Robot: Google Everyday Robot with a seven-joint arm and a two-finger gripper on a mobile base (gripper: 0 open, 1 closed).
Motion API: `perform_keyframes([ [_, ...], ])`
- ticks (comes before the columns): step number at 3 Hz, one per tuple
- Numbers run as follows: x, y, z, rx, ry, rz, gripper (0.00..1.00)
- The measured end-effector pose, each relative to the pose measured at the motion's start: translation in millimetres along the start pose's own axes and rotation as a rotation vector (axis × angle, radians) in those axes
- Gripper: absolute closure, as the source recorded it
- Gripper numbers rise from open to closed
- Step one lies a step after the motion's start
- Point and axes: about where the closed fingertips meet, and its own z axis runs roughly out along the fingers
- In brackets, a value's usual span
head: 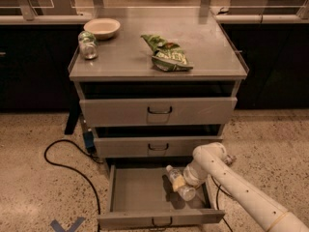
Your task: Place blue plastic bottle into bottom drawer
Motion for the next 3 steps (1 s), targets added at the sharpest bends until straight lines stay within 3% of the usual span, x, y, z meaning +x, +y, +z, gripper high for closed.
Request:
perform_keyframes([
  [1, 0.3, 0.3, 0.1, -0.002, 0.001, 0.001, 1.0],
  [2, -1.8, -2.8, 9.0, 0.046, -0.054, 0.038, 1.0],
  [3, -3.0, -3.6, 50.8, 0.144, -0.161, 0.076, 1.0],
])
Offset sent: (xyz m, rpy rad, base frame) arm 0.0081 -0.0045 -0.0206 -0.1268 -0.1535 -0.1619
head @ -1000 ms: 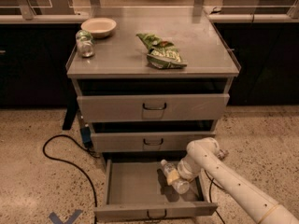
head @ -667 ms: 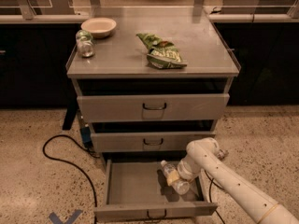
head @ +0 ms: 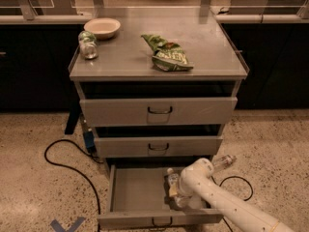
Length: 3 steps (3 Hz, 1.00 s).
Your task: Place blue plastic bottle into bottom drawer
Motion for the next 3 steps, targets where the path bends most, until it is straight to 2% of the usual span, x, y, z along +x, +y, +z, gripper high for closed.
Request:
perform_keyframes([
  [1, 1.4, -6.7, 25.2, 0.101, -0.031, -0.002, 1.0],
  [2, 1.7, -7.3, 25.1, 0.102, -0.03, -0.002, 1.0],
  [3, -11.4, -8.6, 46.8, 0.082, -0.044, 0.031, 1.0],
])
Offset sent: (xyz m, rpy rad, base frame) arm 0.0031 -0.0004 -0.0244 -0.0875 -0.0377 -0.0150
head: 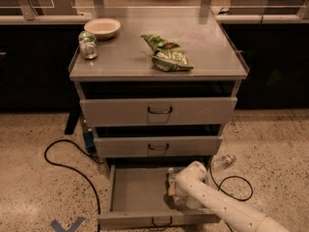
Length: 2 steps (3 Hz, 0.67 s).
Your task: Place blue plastic bottle into bottom drawer
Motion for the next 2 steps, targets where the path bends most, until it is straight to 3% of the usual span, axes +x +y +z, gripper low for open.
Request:
perform_keyframes([
  [1, -27.5, 9.0, 42.1, -0.056, -0.031, 0.06, 1.0],
  [2, -37.3, 14.0, 66.3, -0.108, -0.061, 0.098, 1.0],
])
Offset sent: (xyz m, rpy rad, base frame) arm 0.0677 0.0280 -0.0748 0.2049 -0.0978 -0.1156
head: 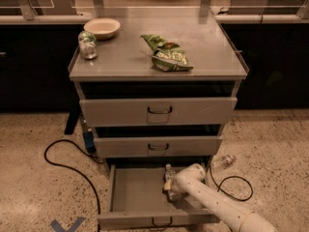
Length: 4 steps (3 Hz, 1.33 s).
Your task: Place blue plastic bottle into bottom drawer
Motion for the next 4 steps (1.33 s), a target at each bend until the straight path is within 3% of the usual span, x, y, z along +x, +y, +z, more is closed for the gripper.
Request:
perform_keyframes([
  [1, -1.8, -0.1, 1.1, -0.005, -0.007, 0.004, 0.81],
  [4, -1.7, -0.1, 1.1, -0.005, -0.007, 0.004, 0.12],
])
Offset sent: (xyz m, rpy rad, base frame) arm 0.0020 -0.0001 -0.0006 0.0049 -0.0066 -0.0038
